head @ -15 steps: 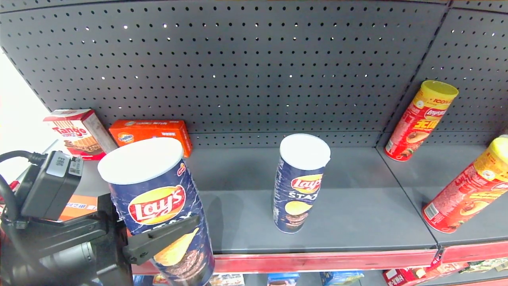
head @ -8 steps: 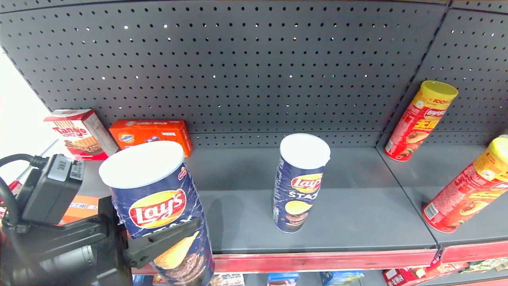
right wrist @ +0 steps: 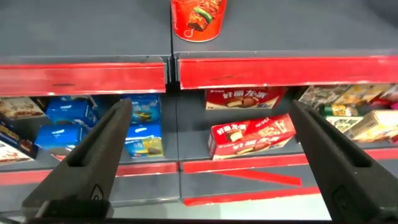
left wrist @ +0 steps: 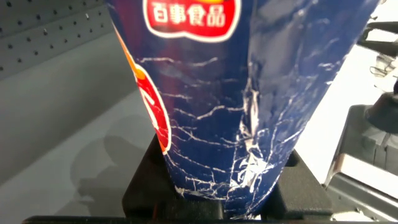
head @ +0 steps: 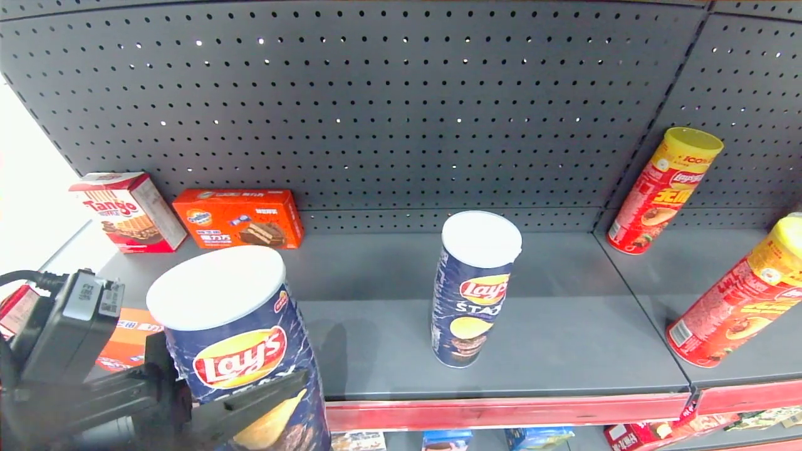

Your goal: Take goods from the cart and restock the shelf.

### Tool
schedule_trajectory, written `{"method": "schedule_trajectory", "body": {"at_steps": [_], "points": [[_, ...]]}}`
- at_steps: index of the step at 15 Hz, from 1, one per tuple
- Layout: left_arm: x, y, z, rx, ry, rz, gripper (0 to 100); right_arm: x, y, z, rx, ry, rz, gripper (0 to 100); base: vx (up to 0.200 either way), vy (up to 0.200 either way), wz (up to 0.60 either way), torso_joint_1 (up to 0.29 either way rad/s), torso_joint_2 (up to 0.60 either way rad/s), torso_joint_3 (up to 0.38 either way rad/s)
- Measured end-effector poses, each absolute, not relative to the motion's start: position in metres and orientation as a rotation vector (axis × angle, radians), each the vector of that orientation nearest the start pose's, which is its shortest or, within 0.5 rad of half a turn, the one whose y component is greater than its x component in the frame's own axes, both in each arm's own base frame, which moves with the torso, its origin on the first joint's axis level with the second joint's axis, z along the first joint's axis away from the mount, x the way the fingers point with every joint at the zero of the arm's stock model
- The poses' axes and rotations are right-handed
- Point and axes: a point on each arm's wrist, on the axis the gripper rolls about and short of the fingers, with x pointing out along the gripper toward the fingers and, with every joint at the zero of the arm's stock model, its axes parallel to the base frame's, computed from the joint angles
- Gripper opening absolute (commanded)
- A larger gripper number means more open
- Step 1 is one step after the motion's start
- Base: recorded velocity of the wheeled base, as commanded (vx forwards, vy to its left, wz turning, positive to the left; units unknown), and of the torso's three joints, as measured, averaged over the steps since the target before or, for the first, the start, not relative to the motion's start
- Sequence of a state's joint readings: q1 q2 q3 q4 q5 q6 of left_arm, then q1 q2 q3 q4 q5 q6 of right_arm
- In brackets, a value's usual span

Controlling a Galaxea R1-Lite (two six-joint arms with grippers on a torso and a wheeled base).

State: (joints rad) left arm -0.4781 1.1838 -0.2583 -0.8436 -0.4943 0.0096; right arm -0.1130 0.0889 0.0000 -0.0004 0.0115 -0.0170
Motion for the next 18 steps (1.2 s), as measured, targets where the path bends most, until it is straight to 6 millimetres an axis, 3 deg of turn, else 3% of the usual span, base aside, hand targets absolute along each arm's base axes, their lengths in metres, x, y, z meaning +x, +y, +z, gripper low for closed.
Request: {"method": "schedule_trajectory", "body": {"at_steps": [4, 9, 11, 15, 18], "points": [[0.113, -0.083, 0.174, 0.012, 0.059, -1.037, 0, -0.016, 0.002, 0.077, 0.003, 0.088, -0.103, 100, 0.0, 0.0, 0.0, 0.0, 0.0, 0.0], [0.106, -0.112, 0.192, 0.008, 0.021, -1.147, 0, -0.016, 0.002, 0.077, 0.003, 0.088, -0.103, 100, 0.0, 0.0, 0.0, 0.0, 0.0, 0.0], [0.125, -0.114, 0.2, 0.008, 0.016, -1.086, 0, -0.016, 0.002, 0.077, 0.003, 0.088, -0.103, 100, 0.0, 0.0, 0.0, 0.0, 0.0, 0.0], [0.189, -0.105, 0.22, 0.018, -0.021, -1.003, 0, -0.016, 0.002, 0.077, 0.003, 0.089, -0.102, 100, 0.0, 0.0, 0.0, 0.0, 0.0, 0.0], [0.225, -0.112, 0.224, 0.023, -0.032, -0.982, 0, -0.016, 0.002, 0.077, 0.003, 0.089, -0.103, 100, 0.0, 0.0, 0.0, 0.0, 0.0, 0.0]]}}
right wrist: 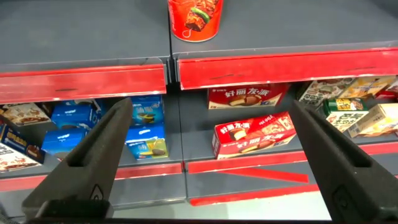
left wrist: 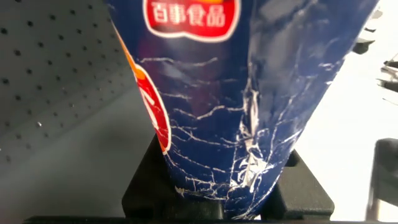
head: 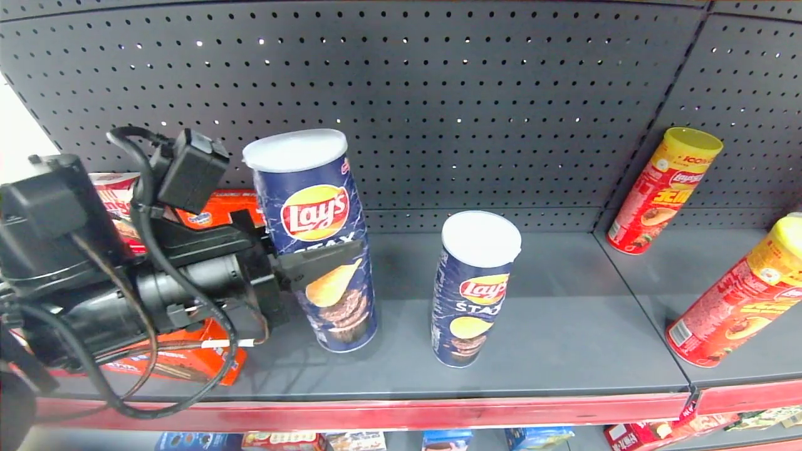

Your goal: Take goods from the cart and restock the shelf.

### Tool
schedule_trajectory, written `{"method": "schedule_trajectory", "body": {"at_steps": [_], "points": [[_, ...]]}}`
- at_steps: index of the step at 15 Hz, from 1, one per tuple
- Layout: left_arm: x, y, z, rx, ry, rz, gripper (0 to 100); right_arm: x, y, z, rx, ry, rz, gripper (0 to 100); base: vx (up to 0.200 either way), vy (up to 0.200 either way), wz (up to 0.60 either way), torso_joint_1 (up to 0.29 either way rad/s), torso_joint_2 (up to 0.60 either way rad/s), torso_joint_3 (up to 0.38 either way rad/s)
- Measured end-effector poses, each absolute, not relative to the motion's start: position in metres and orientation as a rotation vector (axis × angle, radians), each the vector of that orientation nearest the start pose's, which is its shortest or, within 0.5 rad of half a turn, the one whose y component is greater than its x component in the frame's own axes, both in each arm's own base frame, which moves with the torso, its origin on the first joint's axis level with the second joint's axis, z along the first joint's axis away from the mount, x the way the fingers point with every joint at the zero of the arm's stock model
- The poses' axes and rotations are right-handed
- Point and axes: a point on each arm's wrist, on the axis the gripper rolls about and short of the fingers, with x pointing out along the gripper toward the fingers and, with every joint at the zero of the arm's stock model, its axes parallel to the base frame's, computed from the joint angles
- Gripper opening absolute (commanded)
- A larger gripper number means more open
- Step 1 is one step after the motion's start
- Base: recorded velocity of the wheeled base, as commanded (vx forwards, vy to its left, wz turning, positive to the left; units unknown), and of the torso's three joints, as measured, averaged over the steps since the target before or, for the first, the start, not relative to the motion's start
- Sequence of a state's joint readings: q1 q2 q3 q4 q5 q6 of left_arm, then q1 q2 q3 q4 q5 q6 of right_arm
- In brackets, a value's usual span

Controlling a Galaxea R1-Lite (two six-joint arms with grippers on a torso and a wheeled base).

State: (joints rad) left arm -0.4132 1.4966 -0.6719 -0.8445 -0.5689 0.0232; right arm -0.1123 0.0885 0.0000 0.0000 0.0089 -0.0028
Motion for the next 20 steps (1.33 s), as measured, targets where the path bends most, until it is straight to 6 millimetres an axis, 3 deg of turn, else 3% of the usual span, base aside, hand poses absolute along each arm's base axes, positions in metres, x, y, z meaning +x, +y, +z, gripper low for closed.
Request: {"method": "schedule_trajectory", "body": {"at_steps": [3, 11, 16, 20], "points": [[0.253, -0.121, 0.221, 0.023, -0.052, -0.969, 0, -0.016, 0.002, 0.077, 0.003, 0.089, -0.103, 100, 0.0, 0.0, 0.0, 0.0, 0.0, 0.0], [0.305, -0.137, 0.204, 0.182, -0.105, -0.957, 0, -0.016, 0.002, 0.077, 0.003, 0.09, -0.103, 100, 0.0, 0.0, 0.0, 0.0, 0.0, 0.0], [0.347, -0.155, 0.215, 0.182, -0.183, -0.943, 0, -0.016, 0.002, 0.077, 0.003, 0.09, -0.103, 100, 0.0, 0.0, 0.0, 0.0, 0.0, 0.0], [0.364, -0.168, 0.213, 0.14, -0.183, -0.975, 0, -0.016, 0.002, 0.077, 0.003, 0.09, -0.103, 100, 0.0, 0.0, 0.0, 0.0, 0.0, 0.0]]}}
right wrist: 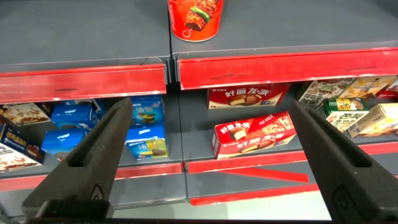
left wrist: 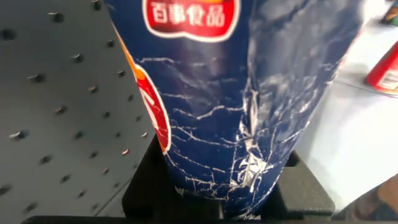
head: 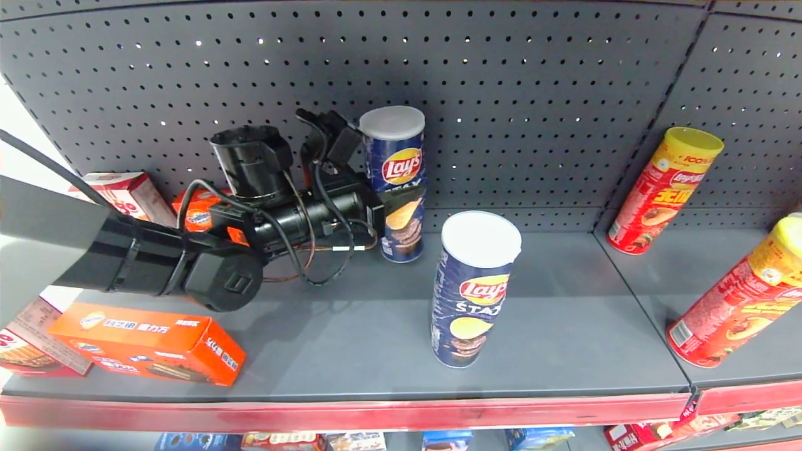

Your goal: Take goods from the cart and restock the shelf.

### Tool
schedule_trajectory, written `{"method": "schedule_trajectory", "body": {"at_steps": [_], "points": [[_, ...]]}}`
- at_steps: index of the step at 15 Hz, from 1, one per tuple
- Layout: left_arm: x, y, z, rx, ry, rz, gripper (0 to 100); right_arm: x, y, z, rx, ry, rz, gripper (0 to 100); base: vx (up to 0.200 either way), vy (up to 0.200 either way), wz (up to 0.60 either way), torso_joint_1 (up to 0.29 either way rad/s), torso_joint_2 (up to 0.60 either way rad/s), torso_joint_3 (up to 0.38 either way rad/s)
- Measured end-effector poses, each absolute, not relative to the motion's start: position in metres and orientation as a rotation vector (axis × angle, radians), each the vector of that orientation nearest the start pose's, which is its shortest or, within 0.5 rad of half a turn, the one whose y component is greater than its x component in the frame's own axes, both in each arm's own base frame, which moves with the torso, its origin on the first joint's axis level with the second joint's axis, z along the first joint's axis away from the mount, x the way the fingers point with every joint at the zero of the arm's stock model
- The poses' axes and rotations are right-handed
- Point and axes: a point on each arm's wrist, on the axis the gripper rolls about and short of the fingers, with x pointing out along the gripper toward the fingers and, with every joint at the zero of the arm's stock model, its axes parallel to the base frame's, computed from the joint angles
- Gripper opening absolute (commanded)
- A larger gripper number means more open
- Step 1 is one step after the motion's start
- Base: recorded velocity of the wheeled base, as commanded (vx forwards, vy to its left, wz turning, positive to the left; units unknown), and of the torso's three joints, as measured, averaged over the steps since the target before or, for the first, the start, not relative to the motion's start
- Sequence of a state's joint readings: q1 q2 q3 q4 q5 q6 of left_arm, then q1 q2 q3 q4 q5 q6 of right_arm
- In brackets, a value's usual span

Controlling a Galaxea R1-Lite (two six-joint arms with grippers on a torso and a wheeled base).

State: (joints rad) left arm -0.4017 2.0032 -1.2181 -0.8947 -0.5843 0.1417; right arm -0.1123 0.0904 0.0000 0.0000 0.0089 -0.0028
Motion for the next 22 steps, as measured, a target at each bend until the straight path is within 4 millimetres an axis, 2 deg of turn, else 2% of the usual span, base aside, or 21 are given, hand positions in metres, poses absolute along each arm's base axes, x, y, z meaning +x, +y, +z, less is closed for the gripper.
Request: {"method": "schedule_trajectory", "body": {"at_steps": [4, 16, 17, 22], "points": [[0.369, -0.175, 0.2, 0.123, -0.134, -1.082, 0, -0.016, 0.002, 0.077, 0.003, 0.09, -0.103, 100, 0.0, 0.0, 0.0, 0.0, 0.0, 0.0], [0.393, -0.189, 0.182, 0.126, -0.106, -1.095, 0, -0.016, 0.002, 0.077, 0.003, 0.091, -0.103, 100, 0.0, 0.0, 0.0, 0.0, 0.0, 0.0], [0.394, -0.189, 0.179, 0.126, -0.1, -1.095, 100, -0.016, 0.002, 0.077, 0.003, 0.092, -0.103, 100, 0.0, 0.0, 0.0, 0.0, 0.0, 0.0], [0.395, -0.19, 0.176, 0.125, -0.101, -1.089, 100, -0.016, 0.002, 0.077, 0.003, 0.093, -0.102, 100, 0.0, 0.0, 0.0, 0.0, 0.0, 0.0]]}}
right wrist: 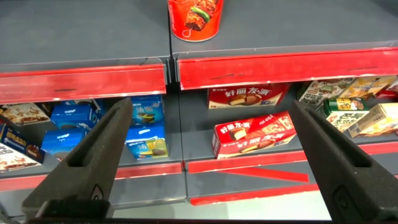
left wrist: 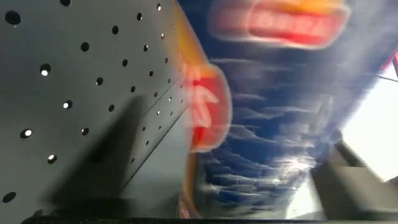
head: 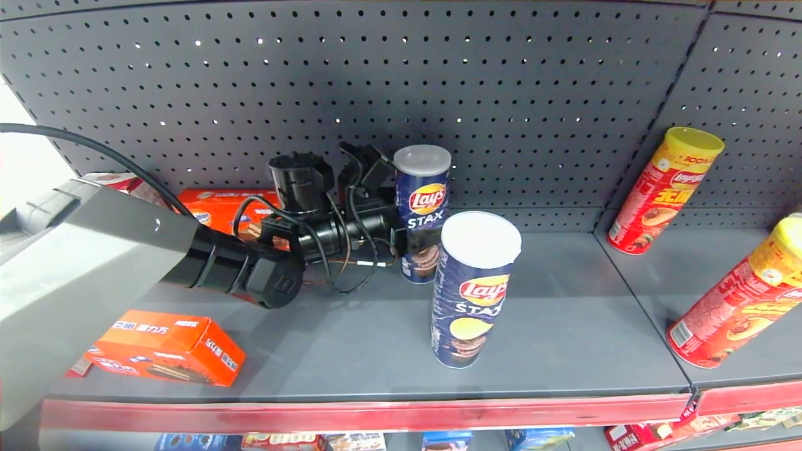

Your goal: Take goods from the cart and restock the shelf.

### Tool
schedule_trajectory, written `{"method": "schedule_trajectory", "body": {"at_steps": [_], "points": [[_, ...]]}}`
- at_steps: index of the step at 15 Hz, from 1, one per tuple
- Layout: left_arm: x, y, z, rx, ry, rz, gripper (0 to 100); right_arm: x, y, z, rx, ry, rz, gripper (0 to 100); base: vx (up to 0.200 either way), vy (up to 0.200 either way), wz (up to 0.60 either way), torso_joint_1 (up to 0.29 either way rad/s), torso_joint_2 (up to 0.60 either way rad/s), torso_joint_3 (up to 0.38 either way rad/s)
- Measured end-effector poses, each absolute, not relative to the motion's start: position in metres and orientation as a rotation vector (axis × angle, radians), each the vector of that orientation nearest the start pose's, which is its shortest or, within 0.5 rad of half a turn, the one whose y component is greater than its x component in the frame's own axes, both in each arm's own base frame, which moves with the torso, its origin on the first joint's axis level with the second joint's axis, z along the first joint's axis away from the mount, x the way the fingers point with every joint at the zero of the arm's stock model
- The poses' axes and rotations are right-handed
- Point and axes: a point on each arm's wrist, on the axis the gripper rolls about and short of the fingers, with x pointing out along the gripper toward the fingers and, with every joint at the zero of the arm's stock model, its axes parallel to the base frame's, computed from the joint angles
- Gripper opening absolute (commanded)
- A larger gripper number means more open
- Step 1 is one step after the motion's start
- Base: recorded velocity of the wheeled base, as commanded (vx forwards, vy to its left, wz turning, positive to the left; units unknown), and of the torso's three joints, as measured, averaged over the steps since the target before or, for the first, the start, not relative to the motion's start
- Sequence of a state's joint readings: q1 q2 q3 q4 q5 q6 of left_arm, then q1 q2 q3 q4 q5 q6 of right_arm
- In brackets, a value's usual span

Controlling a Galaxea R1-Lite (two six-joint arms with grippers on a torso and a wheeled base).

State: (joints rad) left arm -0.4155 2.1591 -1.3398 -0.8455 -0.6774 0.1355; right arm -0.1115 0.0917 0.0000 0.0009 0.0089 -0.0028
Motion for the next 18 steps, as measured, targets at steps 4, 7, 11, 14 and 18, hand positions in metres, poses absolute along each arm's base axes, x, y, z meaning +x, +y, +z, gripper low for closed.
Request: {"method": "schedule_trajectory", "body": {"at_steps": [4, 7, 11, 14, 18], "points": [[0.382, -0.179, 0.17, 0.122, -0.046, -1.057, 100, -0.016, 0.002, 0.077, 0.003, 0.093, -0.103, 100, 0.0, 0.0, 0.0, 0.0, 0.0, 0.0], [0.36, -0.163, 0.174, 0.135, -0.011, -0.964, 100, -0.016, 0.002, 0.077, 0.003, 0.092, -0.103, 100, 0.0, 0.0, 0.0, 0.0, 0.0, 0.0], [0.318, -0.159, 0.18, 0.19, 0.025, -0.743, 100, -0.016, 0.002, 0.077, 0.003, 0.092, -0.103, 100, 0.0, 0.0, 0.0, 0.0, 0.0, 0.0], [0.299, -0.168, 0.179, 0.21, 0.049, -0.636, 100, -0.016, 0.002, 0.077, 0.003, 0.092, -0.103, 100, 0.0, 0.0, 0.0, 0.0, 0.0, 0.0], [0.293, -0.181, 0.185, 0.25, 0.028, -0.495, 100, -0.016, 0.002, 0.077, 0.003, 0.092, -0.102, 100, 0.0, 0.0, 0.0, 0.0, 0.0, 0.0]]}}
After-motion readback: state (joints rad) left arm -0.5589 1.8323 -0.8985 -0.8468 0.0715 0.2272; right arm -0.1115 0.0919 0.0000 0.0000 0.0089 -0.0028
